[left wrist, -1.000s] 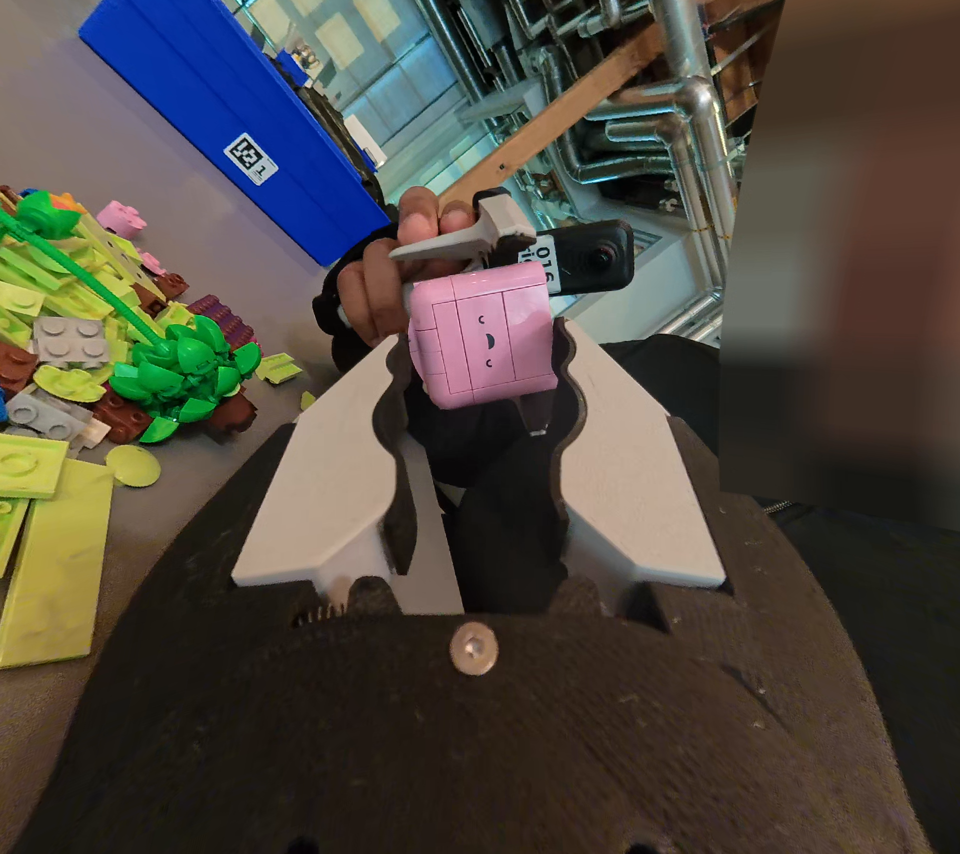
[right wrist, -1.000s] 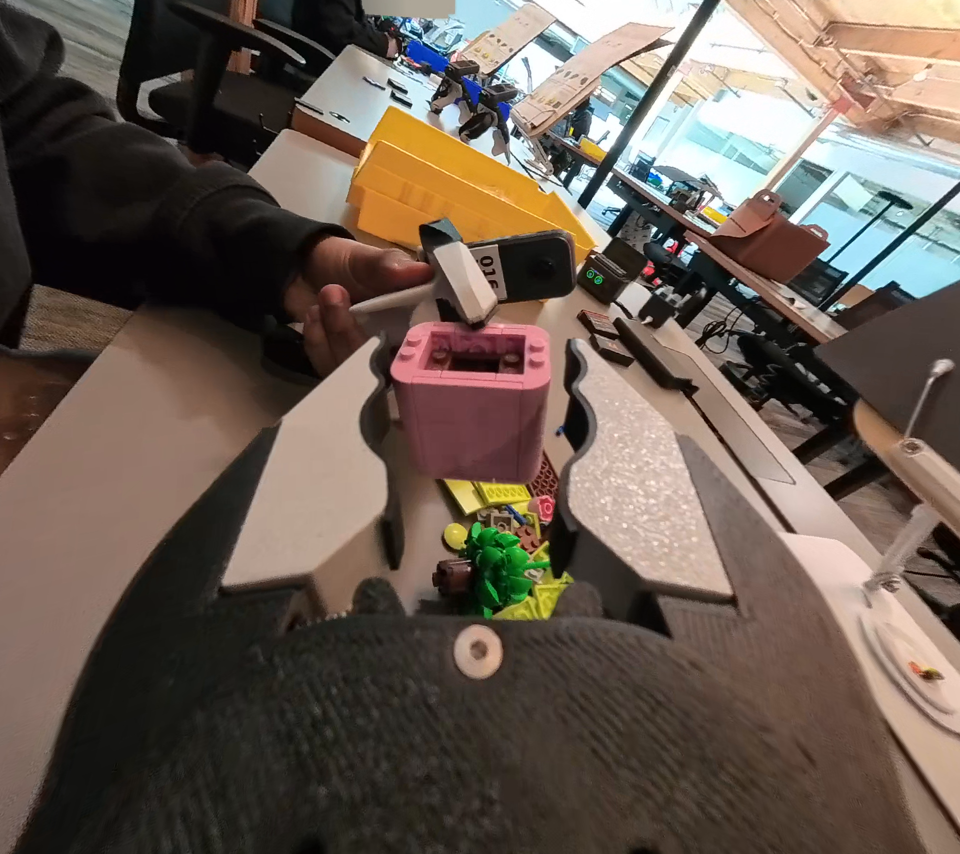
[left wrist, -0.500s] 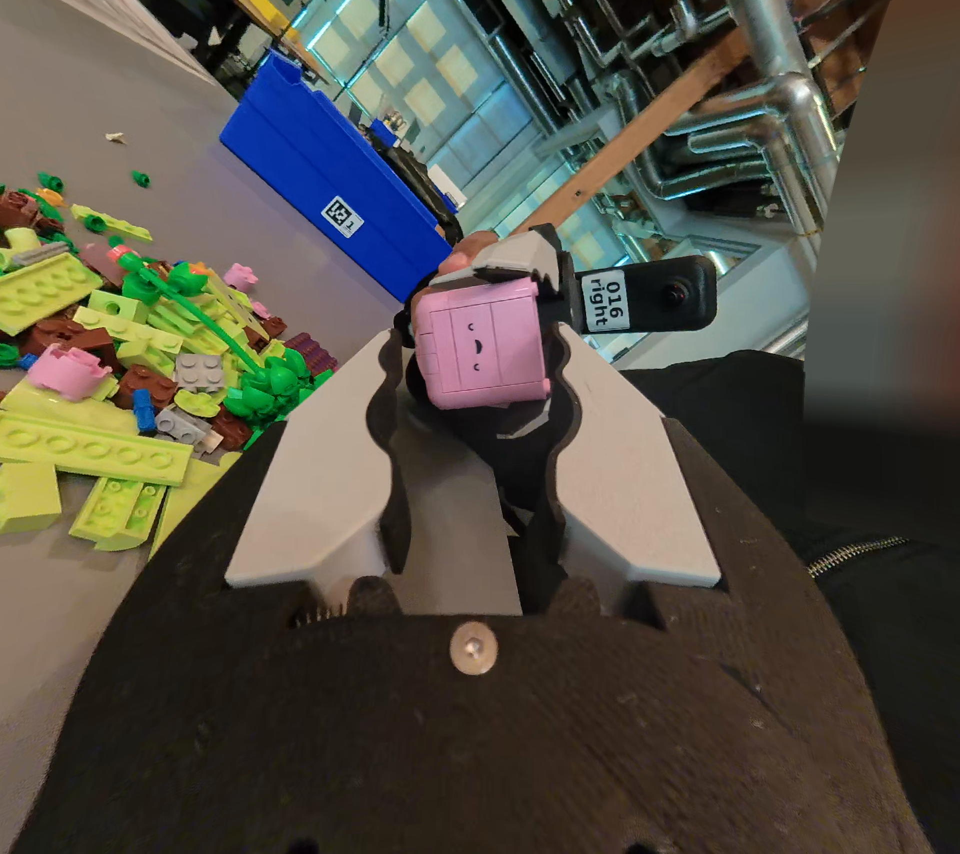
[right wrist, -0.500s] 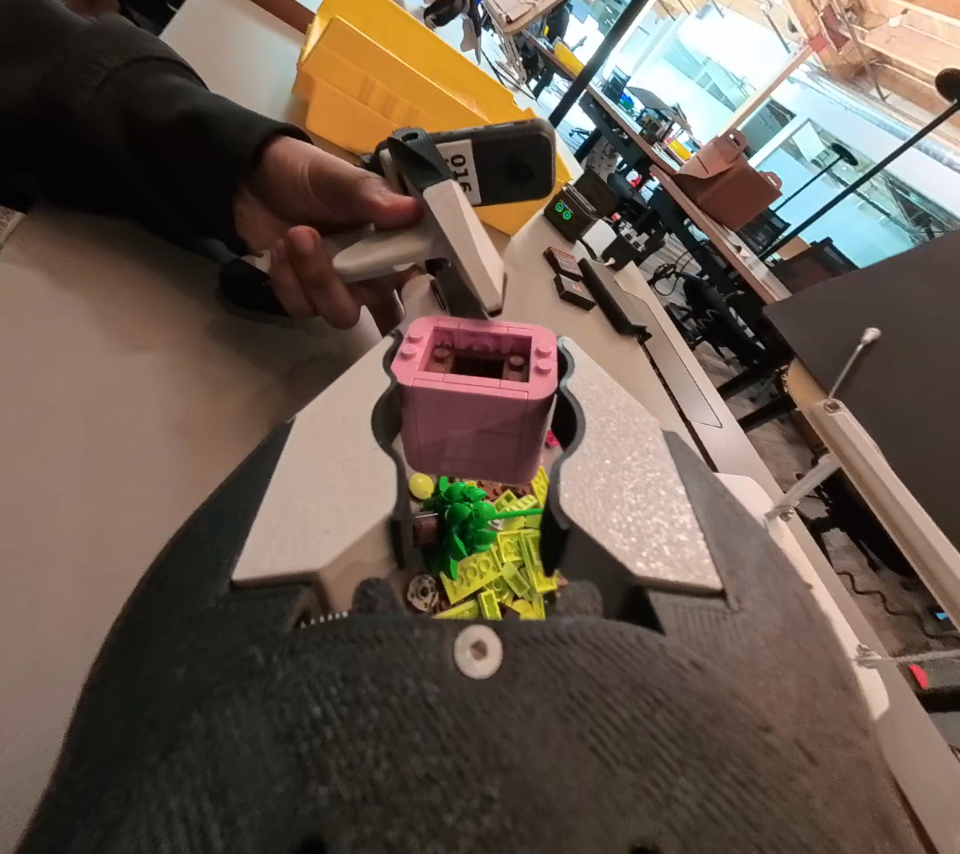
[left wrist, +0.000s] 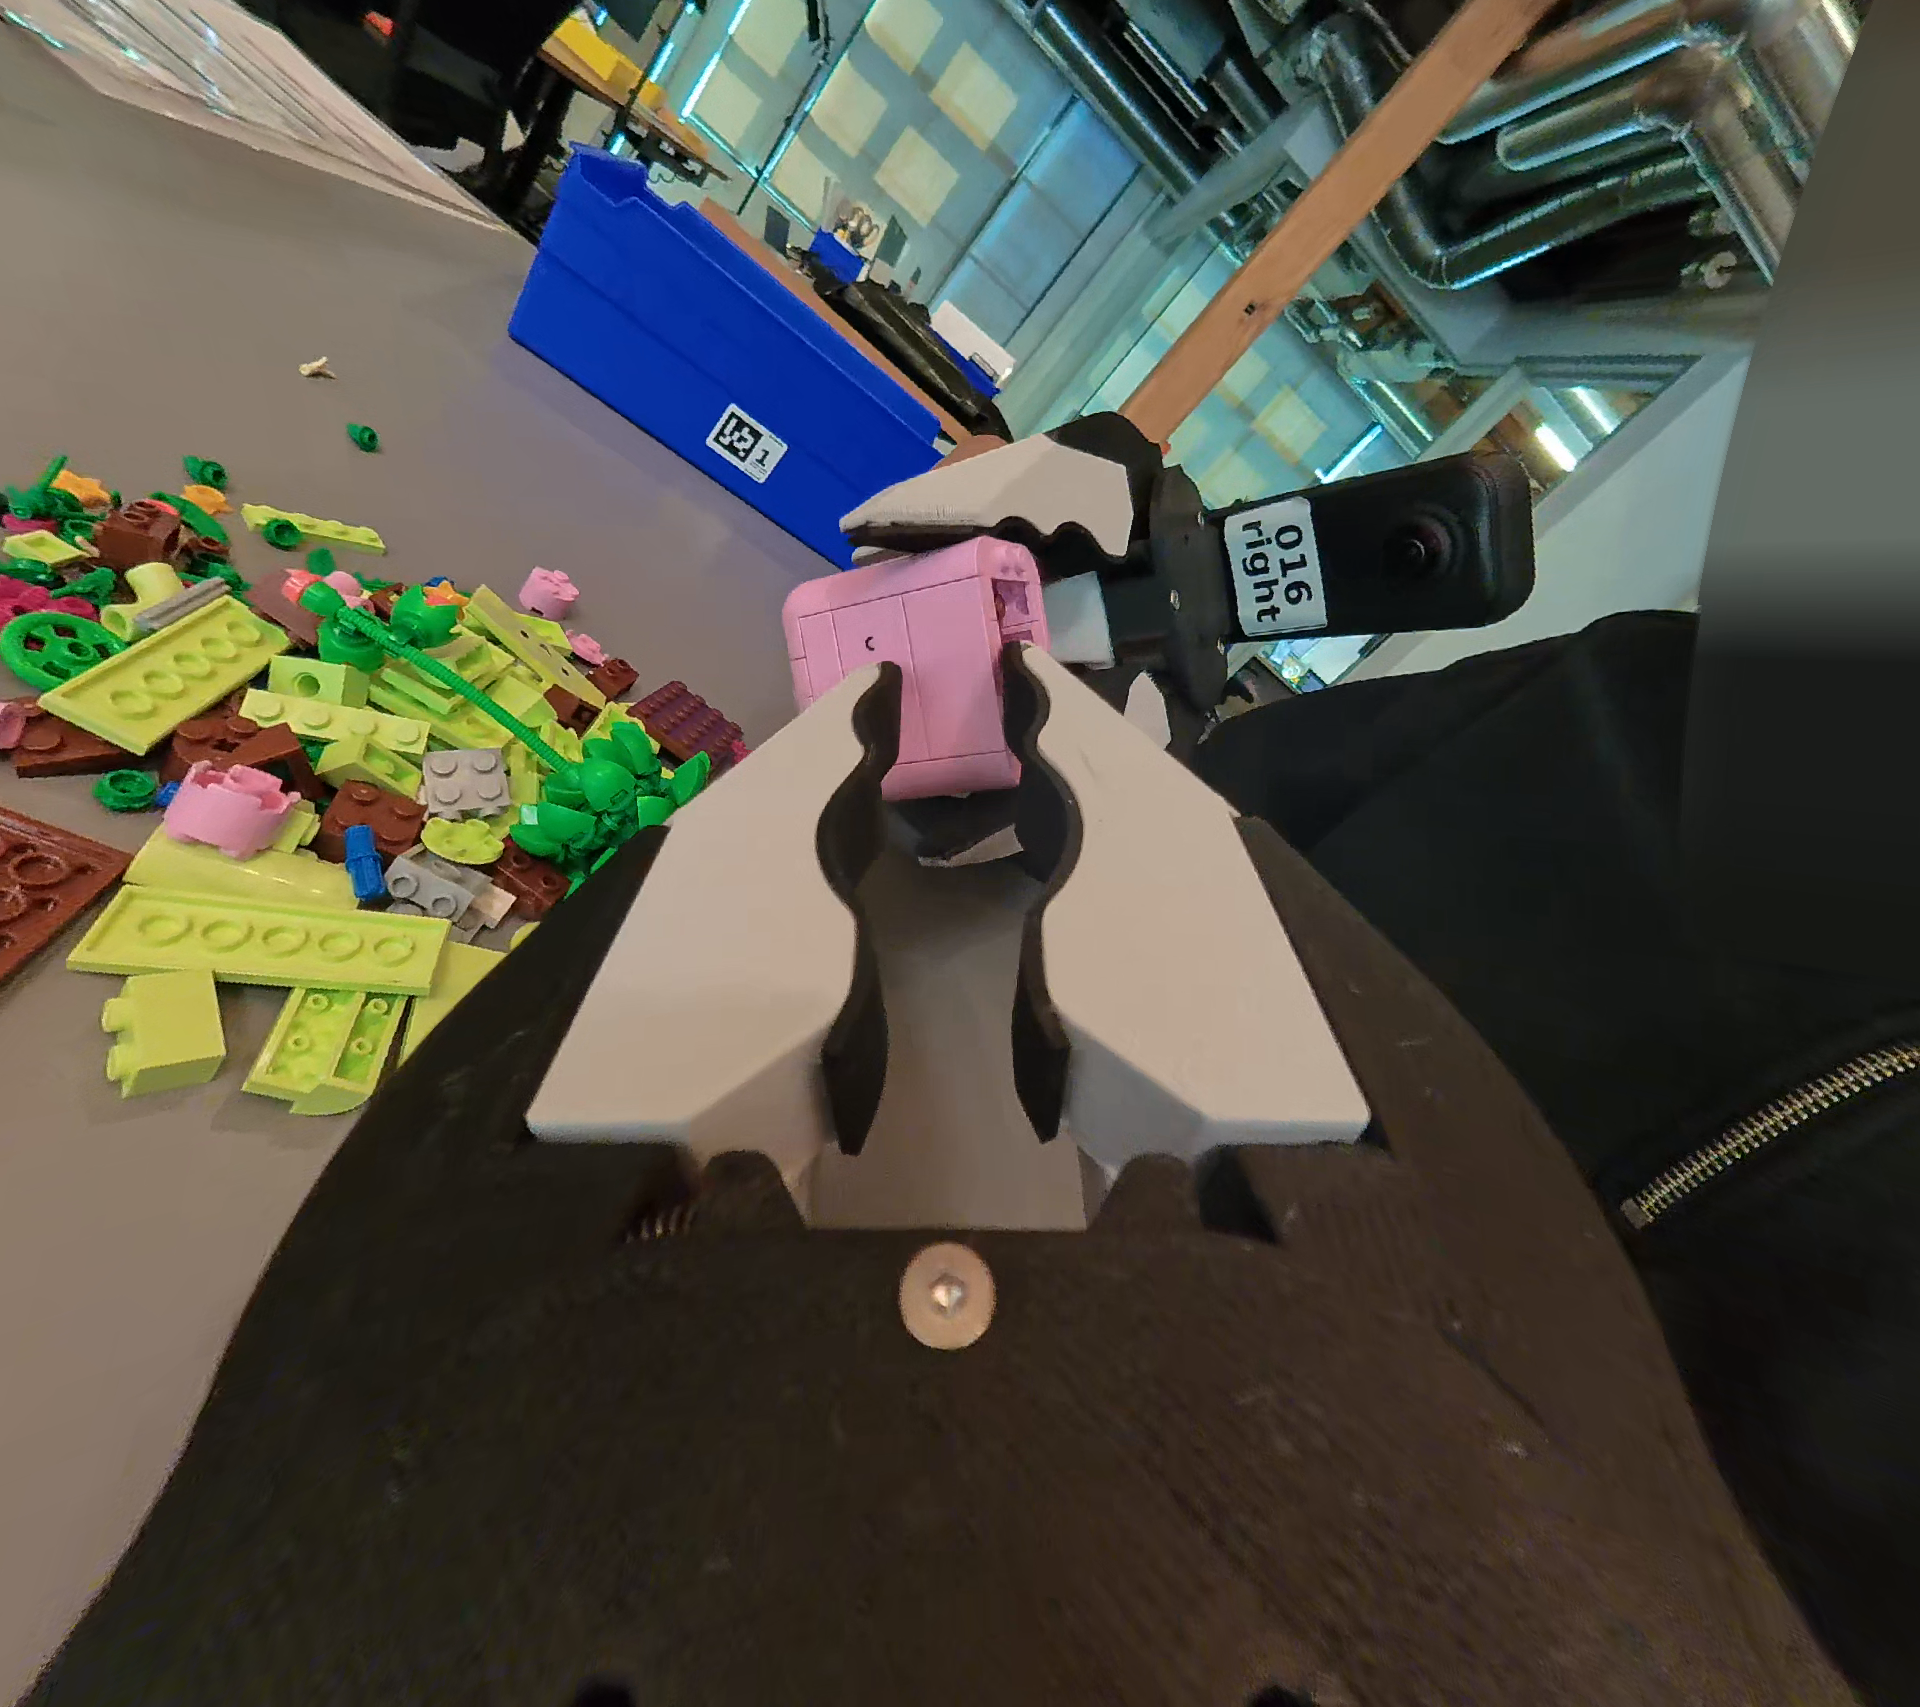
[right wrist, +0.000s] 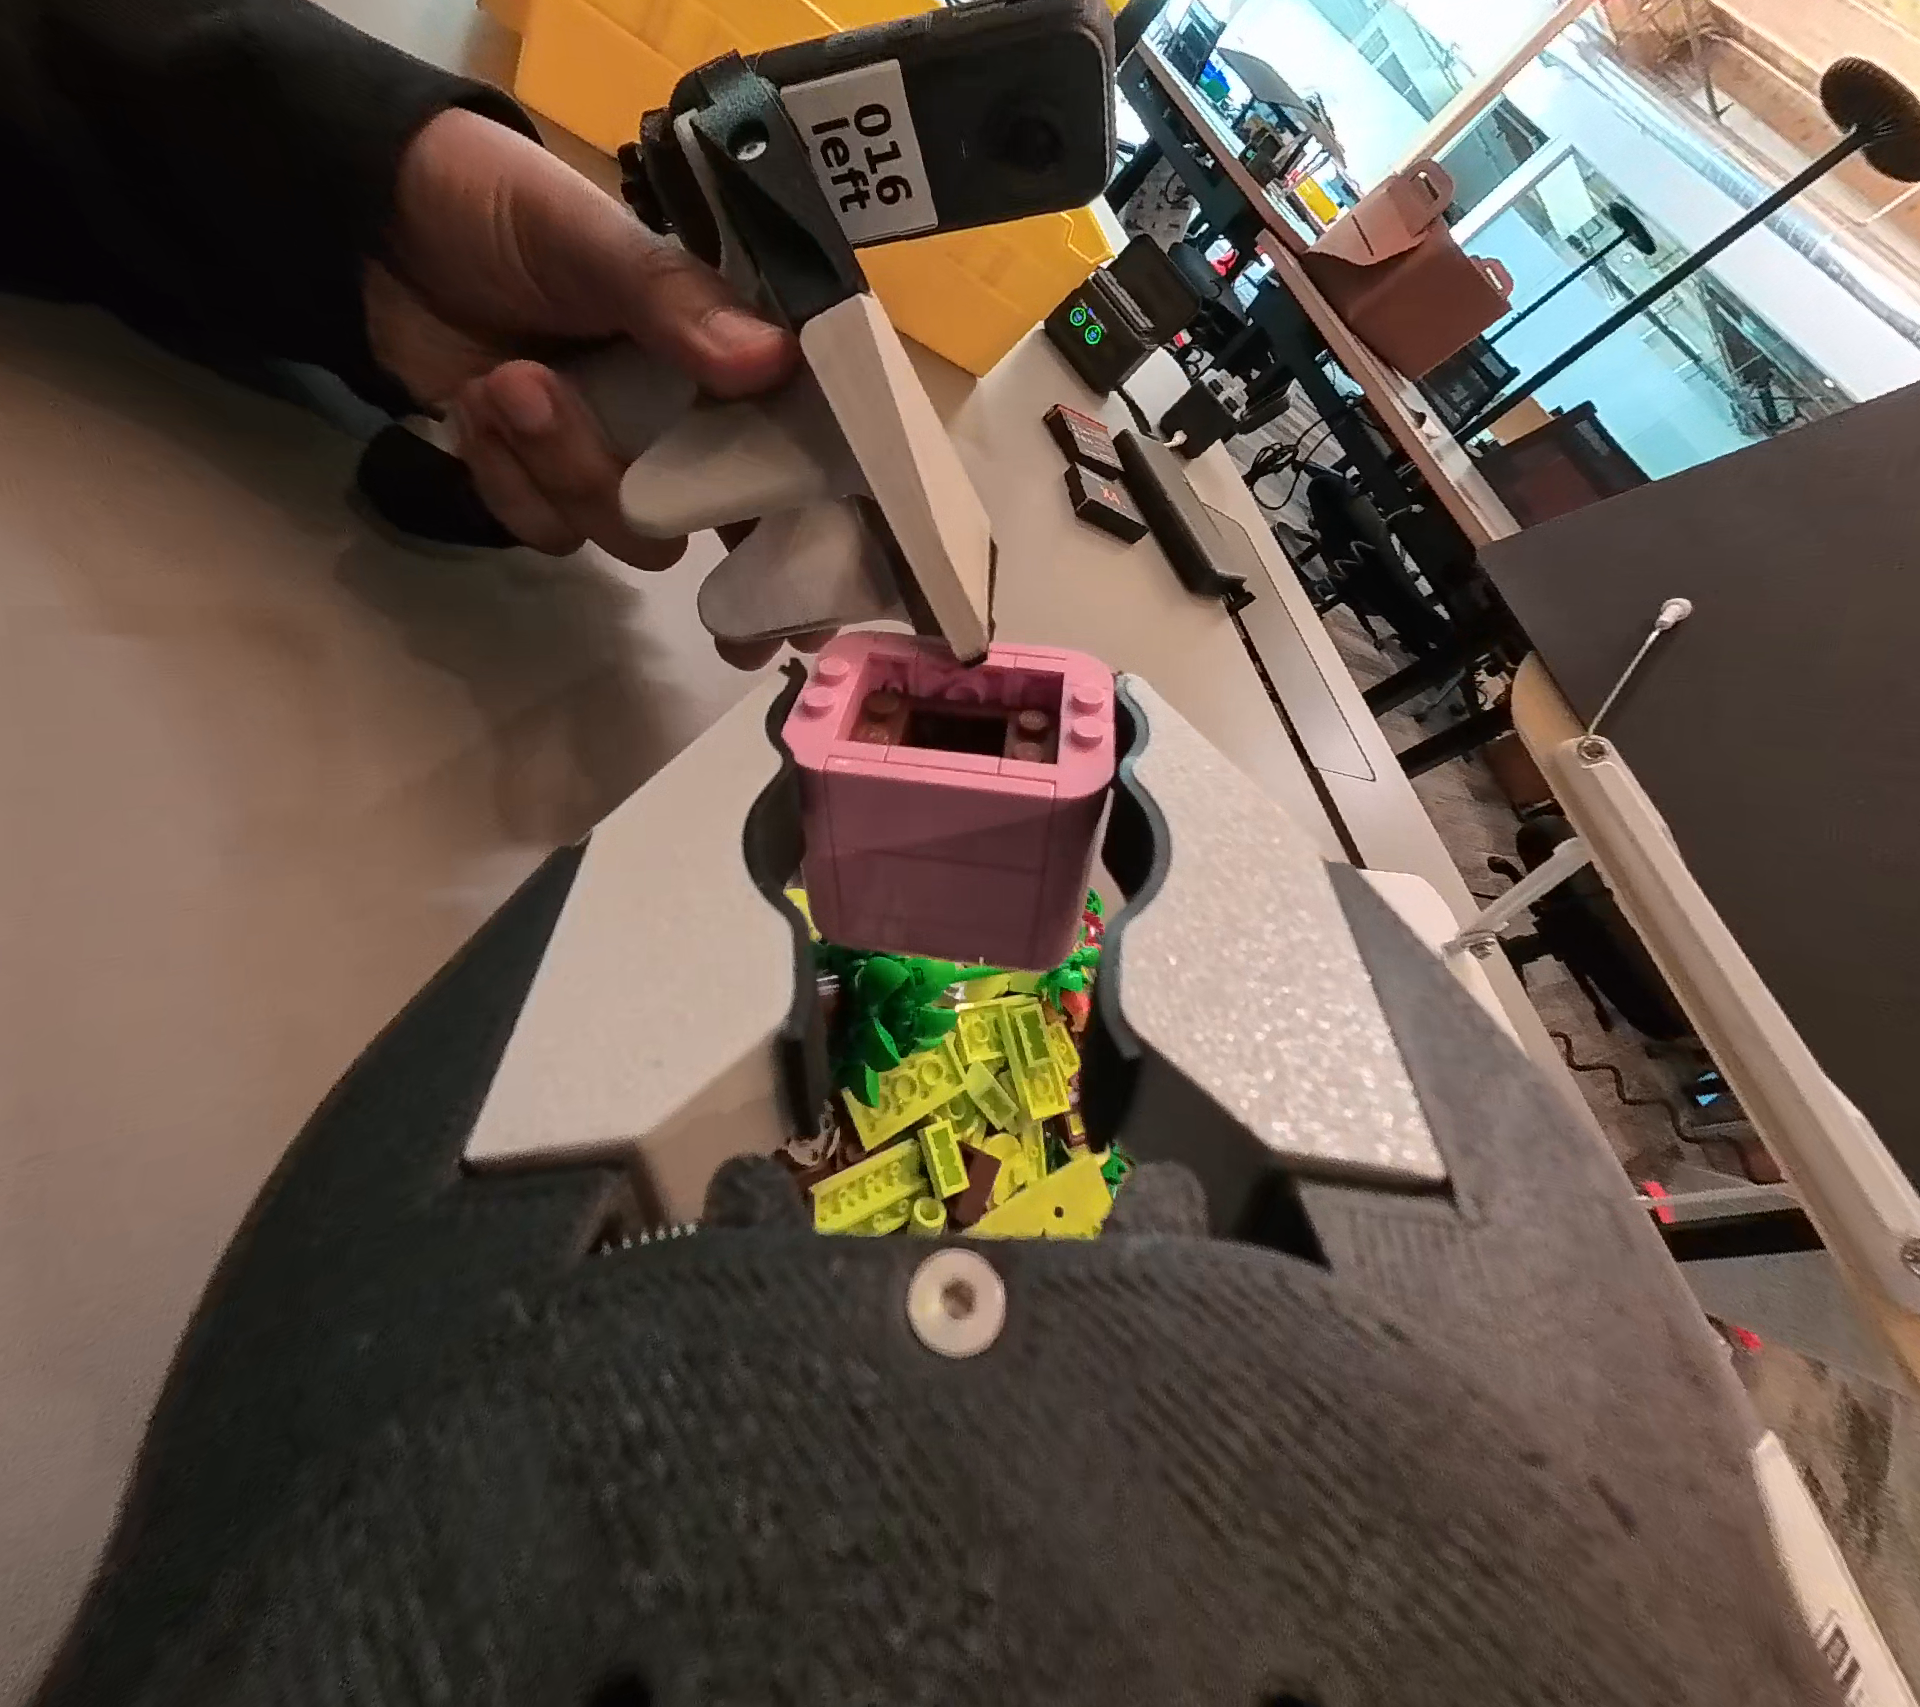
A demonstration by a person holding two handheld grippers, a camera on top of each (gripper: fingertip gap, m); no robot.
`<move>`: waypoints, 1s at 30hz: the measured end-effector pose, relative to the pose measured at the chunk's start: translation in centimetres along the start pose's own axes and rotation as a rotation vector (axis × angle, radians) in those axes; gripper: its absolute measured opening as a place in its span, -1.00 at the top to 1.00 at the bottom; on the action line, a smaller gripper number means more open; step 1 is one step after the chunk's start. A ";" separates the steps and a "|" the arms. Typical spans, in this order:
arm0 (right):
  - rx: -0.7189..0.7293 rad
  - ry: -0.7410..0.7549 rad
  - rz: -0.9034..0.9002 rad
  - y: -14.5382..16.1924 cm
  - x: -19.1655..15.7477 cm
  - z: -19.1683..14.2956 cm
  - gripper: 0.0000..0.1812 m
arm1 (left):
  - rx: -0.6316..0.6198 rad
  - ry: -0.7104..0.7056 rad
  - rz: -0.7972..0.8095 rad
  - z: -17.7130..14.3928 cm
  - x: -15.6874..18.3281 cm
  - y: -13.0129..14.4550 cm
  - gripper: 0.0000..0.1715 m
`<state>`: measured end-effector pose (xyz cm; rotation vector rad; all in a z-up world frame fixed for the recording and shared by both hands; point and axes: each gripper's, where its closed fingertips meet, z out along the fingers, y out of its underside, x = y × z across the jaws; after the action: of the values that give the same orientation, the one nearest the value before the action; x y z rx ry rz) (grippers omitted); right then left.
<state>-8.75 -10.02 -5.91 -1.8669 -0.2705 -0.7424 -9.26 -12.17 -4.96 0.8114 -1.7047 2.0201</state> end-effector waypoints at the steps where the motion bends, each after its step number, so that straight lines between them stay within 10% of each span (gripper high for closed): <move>1: -0.003 -0.003 0.000 0.0 0.0 0.0 0.40 | 0.001 0.003 0.000 0.0 0.1 -0.1 0.83; 14: 0.190 -0.109 0.234 -2.6 0.4 -1.4 0.41 | 0.149 0.062 -0.035 -1.8 0.8 -2.6 1.00; 20: 0.280 -0.233 0.389 -3.4 0.0 -1.8 0.41 | 0.160 0.193 -0.045 -1.2 3.2 -2.7 0.16; 30: 0.416 -0.473 0.541 -5.6 -2.4 -2.6 0.40 | -0.097 0.081 0.399 1.2 4.3 2.4 -0.10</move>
<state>-14.42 -9.63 -2.51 -1.5821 -0.1840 0.1267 -13.80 -14.15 -3.88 0.3712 -2.0246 2.1587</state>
